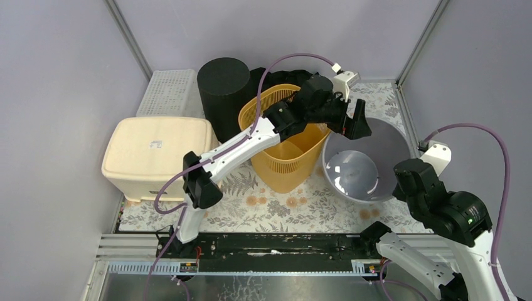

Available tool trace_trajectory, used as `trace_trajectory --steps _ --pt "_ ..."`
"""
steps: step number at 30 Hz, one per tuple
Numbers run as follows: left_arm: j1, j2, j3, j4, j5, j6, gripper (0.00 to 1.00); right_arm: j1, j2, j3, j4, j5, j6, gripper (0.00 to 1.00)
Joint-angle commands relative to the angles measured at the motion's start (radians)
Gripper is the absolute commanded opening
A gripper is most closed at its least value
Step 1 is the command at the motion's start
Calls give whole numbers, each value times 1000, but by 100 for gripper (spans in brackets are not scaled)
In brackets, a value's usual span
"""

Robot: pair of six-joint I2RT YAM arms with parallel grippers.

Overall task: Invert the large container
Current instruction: Place the container at the center of the board.

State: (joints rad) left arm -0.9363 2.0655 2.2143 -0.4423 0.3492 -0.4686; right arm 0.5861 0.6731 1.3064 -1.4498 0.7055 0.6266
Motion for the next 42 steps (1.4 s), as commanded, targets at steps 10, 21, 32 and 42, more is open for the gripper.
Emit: trace_trajectory --steps 10,21,32,42 --pt "19 -97 -37 142 31 16 100 29 0 -6 132 -93 -9 49" --pt "26 -176 -82 145 29 15 100 29 104 170 185 -50 -101 70" --pt "26 -482 -344 141 -23 10 100 29 273 84 406 -560 -301 49" --pt "26 -943 -786 105 -212 -4 100 29 399 -30 388 -524 -308 49"
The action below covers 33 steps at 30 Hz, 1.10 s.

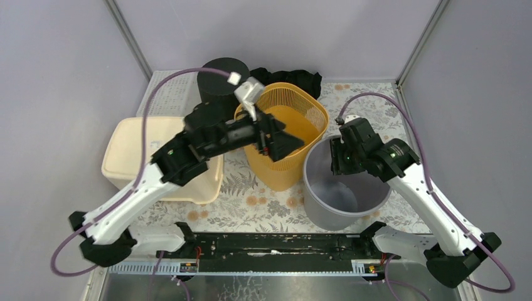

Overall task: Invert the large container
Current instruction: Place the container at the center of the board.

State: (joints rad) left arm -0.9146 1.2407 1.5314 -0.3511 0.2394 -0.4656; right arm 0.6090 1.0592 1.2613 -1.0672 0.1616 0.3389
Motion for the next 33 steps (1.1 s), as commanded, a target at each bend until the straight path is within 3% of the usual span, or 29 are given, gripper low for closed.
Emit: trace_trajectory --steps 1,8,13,22,33 --pt "5 -157 -135 6 -116 -15 100 6 23 20 -2 42 -14 49" --pt "5 -388 -379 15 -123 -108 100 6 49 14 -21 145 8 49" --pt "4 -466 -484 26 -114 -147 100 5 81 -4 -51 258 24 49" --pt "5 -464 -478 33 -97 -124 100 -33 114 -76 -9 309 34 48" --pt "3 -418 -465 85 -57 -125 100 -234 117 -102 81 264 -31 55"
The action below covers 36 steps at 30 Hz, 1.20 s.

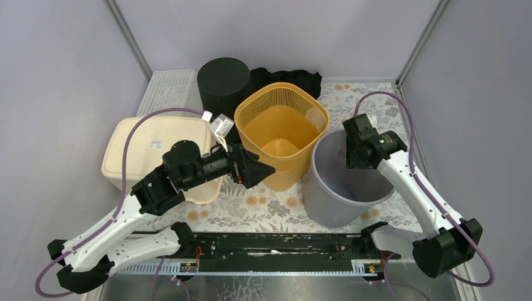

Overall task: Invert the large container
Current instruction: Place the container at the center of the board.

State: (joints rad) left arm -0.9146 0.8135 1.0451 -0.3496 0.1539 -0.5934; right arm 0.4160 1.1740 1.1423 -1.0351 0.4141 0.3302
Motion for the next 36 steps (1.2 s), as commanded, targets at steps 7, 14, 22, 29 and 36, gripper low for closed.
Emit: trace_trajectory --steps 7,14,22,29,36 --pt "4 14 19 92 39 6 100 -96 22 31 77 106 -12 57" --pt "4 22 19 97 52 13 100 -136 51 53 54 219 20 68" --pt "4 58 46 98 87 24 100 -239 121 82 43 215 69 85" --pt "5 54 36 107 98 37 100 -371 87 49 80 155 60 83" --pt "4 70 60 95 112 60 100 -450 33 80 61 234 83 81"
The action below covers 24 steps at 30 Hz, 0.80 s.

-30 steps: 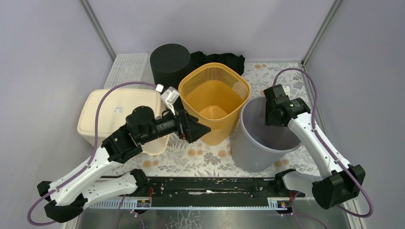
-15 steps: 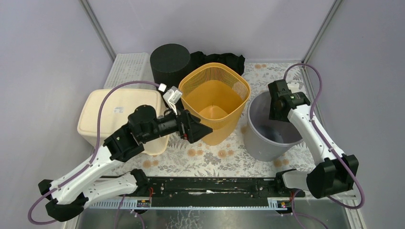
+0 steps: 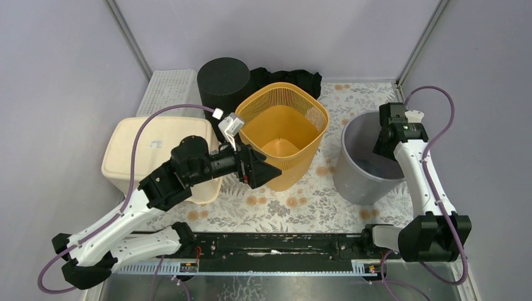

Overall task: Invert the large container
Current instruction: Place the container at the center of the board.

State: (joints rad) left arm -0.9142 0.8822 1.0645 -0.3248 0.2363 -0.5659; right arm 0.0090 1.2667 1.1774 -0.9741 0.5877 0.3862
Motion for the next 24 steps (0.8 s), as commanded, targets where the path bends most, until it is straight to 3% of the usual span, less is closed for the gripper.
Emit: trace_trajectory --steps 1,11,17,24 --pt "4 5 43 70 32 32 100 -52 -67 39 3 55 27 81" --pt "4 25 39 76 49 22 100 -117 -118 67 3 127 49 81" --pt "5 43 60 59 36 26 100 -163 -131 85 -2 121 74 86" --pt "4 107 196 -128 -110 36 100 -192 -174 176 22 -82 65 83"
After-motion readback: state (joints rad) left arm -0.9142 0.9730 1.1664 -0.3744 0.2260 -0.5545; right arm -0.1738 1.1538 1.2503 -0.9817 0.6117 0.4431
